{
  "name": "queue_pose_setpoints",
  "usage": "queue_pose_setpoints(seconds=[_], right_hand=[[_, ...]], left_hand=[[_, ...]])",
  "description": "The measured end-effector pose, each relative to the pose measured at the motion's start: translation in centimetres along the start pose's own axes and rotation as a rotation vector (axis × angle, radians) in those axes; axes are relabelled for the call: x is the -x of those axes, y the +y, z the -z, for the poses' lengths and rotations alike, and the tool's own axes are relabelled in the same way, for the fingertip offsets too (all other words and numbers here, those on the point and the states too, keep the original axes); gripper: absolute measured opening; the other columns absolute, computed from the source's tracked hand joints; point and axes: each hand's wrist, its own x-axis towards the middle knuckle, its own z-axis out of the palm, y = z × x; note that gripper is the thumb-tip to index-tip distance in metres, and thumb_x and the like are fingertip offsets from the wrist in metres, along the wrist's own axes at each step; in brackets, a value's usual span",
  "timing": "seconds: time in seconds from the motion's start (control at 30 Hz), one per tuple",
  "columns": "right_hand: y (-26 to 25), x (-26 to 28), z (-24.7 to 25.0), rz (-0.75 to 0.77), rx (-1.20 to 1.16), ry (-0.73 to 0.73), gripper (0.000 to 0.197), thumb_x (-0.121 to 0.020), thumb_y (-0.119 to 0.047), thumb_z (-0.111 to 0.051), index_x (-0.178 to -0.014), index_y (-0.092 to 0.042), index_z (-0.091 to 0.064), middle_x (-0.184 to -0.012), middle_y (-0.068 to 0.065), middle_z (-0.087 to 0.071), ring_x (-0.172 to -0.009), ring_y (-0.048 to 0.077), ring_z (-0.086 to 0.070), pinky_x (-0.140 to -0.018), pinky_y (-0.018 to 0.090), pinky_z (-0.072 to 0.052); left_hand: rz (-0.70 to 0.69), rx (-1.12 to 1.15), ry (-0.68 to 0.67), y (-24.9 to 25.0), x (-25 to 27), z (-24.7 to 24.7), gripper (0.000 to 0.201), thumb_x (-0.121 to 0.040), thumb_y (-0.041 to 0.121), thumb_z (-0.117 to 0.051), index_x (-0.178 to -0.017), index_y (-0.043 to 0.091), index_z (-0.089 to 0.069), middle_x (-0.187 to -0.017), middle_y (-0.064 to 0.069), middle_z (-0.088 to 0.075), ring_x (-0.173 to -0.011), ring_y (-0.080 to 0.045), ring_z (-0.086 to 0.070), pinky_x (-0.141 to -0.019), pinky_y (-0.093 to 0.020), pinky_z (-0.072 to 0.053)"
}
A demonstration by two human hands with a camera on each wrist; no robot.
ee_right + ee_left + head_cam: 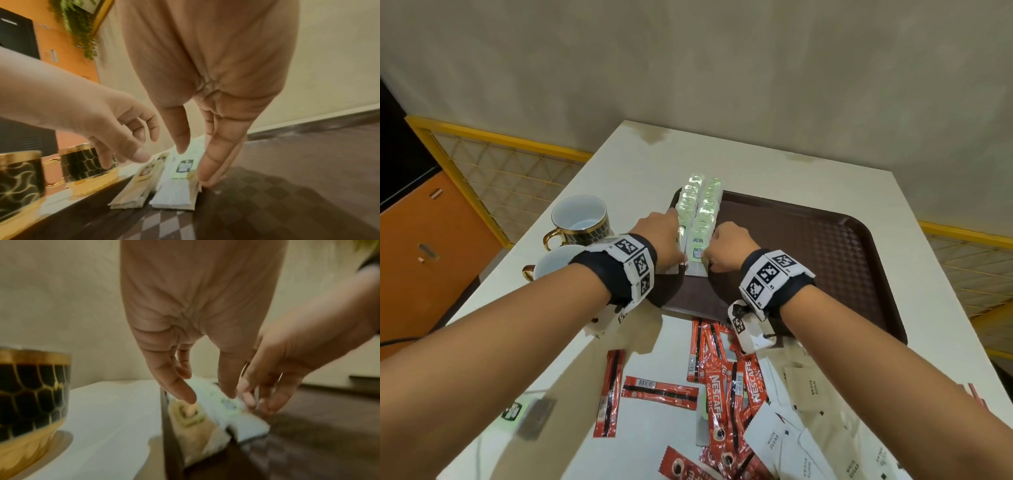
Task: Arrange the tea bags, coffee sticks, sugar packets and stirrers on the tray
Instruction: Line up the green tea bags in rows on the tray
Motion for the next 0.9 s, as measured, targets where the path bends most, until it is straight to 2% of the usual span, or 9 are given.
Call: queue_pose_setpoints(seconds=[0.13, 0.23, 0.3, 0.37, 0.5, 0.63, 0.73, 0.83, 0.9], right_hand=[[-1.2, 3.5, 0.4, 0.164, 0.014, 0.142, 0.011, -0.086, -0.008, -0.059, -0.092, -0.001, -0.056, -0.092, 0.012, -0.06, -0.085, 0.03, -0.064, -0.076, 0.042, -0.056], [-3.3, 7.4, -0.7, 0.332, -0.042, 0.027, 0.011, -0.088, -0.01, -0.062, -0.093, 0.0, -0.061, -0.087, 0.01, -0.063, -0.074, 0.026, -0.065, -0.071, 0.039, -0.059], [-4.0, 9.5, -1.8, 0.428, 0.075, -0.152, 0.012, -0.087, -0.013, -0.067, -0.088, -0.001, -0.064, -0.074, 0.001, -0.06, -0.064, 0.013, -0.058, -0.063, 0.024, -0.053], [-3.7, 10.7, -2.4, 0.501, 0.281, -0.271, 0.015, -0.087, -0.02, -0.07, -0.087, -0.006, -0.066, -0.07, -0.007, -0.056, -0.06, 0.005, -0.05, -0.055, 0.013, -0.038], [-1.3, 12.2, -2.9, 0.515, 0.457, -0.338, 0.008, -0.089, -0.024, -0.065, -0.09, -0.016, -0.068, -0.08, -0.01, -0.062, -0.073, 0.008, -0.058, -0.06, 0.013, -0.037], [0.3, 14.1, -3.1, 0.441, 0.514, -0.39, 0.014, -0.085, -0.032, -0.071, -0.091, -0.022, -0.064, -0.079, -0.016, -0.057, -0.074, 0.005, -0.057, -0.06, 0.014, -0.039], [0.9, 15.8, -3.6, 0.434, 0.607, -0.389, 0.03, -0.077, -0.045, -0.076, -0.09, -0.024, -0.059, -0.088, -0.009, -0.057, -0.077, 0.011, -0.054, -0.06, 0.02, -0.039], [1.1, 16.9, -4.8, 0.432, 0.72, -0.372, 0.04, -0.076, -0.044, -0.076, -0.105, -0.021, -0.061, -0.102, -0.005, -0.052, -0.089, 0.015, -0.051, -0.069, 0.024, -0.042], [1.2, 17.1, -5.3, 0.426, 0.718, -0.354, 0.039, -0.076, -0.04, -0.076, -0.105, -0.02, -0.059, -0.104, -0.004, -0.048, -0.092, 0.016, -0.048, -0.071, 0.025, -0.04]], left_hand=[[-0.129, 0.162, 0.036, -1.2, 4.6, 3.5, 0.03, -0.083, 0.032, -0.071, -0.101, 0.015, -0.054, -0.088, -0.002, -0.06, -0.073, -0.017, -0.059, -0.064, -0.026, -0.044], [-0.176, 0.239, 0.05, -3.7, 10.1, 5.2, 0.013, -0.086, 0.027, -0.069, -0.087, 0.018, -0.059, -0.075, 0.002, -0.061, -0.057, -0.007, -0.058, -0.053, -0.018, -0.041], [-0.144, 0.174, 0.046, -6.1, 13.8, 5.1, 0.012, -0.086, 0.029, -0.068, -0.079, 0.021, -0.061, -0.072, 0.004, -0.062, -0.059, -0.005, -0.057, -0.054, -0.018, -0.041], [-0.055, 0.078, -0.024, -8.9, 16.9, 3.6, 0.013, -0.086, 0.035, -0.066, -0.082, 0.024, -0.061, -0.078, 0.006, -0.064, -0.067, -0.005, -0.058, -0.059, -0.02, -0.045], [0.204, -0.026, -0.205, -12.9, 20.9, -0.9, 0.036, -0.083, 0.052, -0.062, -0.106, 0.026, -0.053, -0.103, 0.006, -0.058, -0.087, -0.012, -0.055, -0.078, -0.03, -0.051], [0.299, -0.009, -0.231, -13.9, 22.6, -3.9, 0.055, -0.073, 0.053, -0.074, -0.11, 0.022, -0.047, -0.102, 0.003, -0.052, -0.087, -0.015, -0.052, -0.07, -0.027, -0.043], [0.268, 0.052, -0.209, -13.4, 22.4, -4.4, 0.048, -0.078, 0.045, -0.074, -0.111, 0.019, -0.051, -0.103, 0.001, -0.06, -0.09, -0.017, -0.055, -0.073, -0.029, -0.044], [0.133, 0.081, -0.119, -12.1, 21.6, -4.6, 0.034, -0.08, 0.035, -0.074, -0.106, 0.019, -0.058, -0.102, 0.0, -0.061, -0.093, -0.02, -0.056, -0.073, -0.031, -0.042], [0.028, 0.146, -0.045, -10.8, 21.1, -4.5, 0.028, -0.081, 0.03, -0.074, -0.105, 0.021, -0.062, -0.102, 0.0, -0.062, -0.094, -0.02, -0.057, -0.079, -0.033, -0.046]])
